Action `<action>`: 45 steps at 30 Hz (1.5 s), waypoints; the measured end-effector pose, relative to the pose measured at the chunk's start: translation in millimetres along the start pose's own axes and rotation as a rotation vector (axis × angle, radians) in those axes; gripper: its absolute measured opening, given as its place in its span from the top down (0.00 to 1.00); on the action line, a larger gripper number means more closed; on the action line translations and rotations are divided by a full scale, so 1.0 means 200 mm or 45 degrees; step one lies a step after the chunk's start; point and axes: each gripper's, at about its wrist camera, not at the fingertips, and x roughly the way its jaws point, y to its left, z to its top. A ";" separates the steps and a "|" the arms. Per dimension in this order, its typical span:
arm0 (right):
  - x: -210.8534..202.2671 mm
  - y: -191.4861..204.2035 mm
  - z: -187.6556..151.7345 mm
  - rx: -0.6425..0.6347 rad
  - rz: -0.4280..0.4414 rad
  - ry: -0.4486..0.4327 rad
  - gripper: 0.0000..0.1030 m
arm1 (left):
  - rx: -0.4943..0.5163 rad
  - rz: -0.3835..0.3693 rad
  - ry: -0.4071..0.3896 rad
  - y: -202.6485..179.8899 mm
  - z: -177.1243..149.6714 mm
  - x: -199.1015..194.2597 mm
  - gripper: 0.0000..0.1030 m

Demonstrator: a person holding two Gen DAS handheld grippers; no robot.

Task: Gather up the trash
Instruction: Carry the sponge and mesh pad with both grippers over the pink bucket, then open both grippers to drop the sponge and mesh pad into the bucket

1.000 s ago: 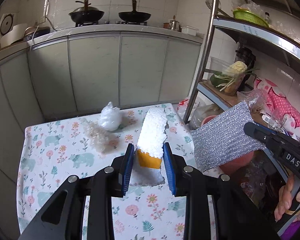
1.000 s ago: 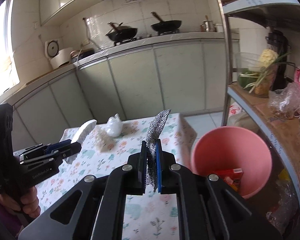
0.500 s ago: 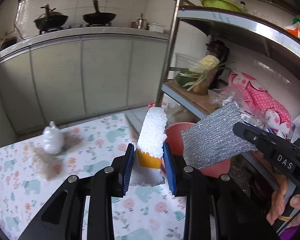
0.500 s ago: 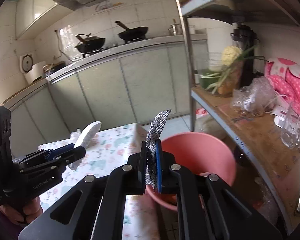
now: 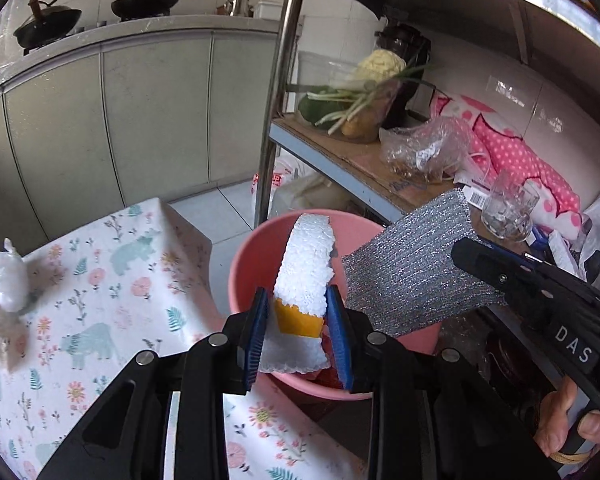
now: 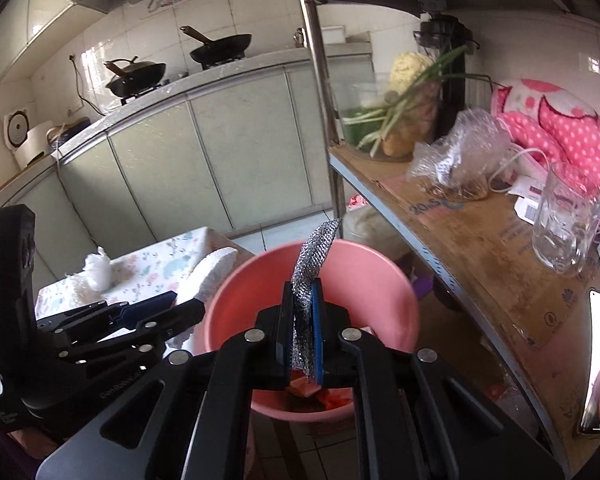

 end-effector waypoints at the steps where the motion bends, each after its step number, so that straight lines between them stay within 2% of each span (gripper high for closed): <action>1: 0.01 -0.01 0.00 0.003 -0.006 0.008 0.92 | 0.005 0.001 0.009 -0.01 0.00 0.02 0.72; 19: 0.22 -0.15 -0.10 0.035 -0.044 0.143 0.92 | 0.039 0.039 0.128 -0.12 -0.05 0.26 0.71; 28: 0.26 -0.14 -0.10 0.019 -0.047 0.174 0.91 | 0.051 0.062 0.120 -0.14 -0.04 0.28 0.70; 33: 0.29 -0.14 -0.11 0.023 -0.042 0.202 0.87 | 0.047 0.055 0.113 -0.14 -0.04 0.27 0.65; 37: 0.28 -0.13 -0.10 0.013 -0.042 0.197 0.78 | 0.048 0.055 0.105 -0.15 -0.03 0.25 0.62; 45: 0.23 -0.11 -0.09 0.000 -0.044 0.181 0.78 | 0.056 0.079 0.062 -0.15 -0.02 0.17 0.59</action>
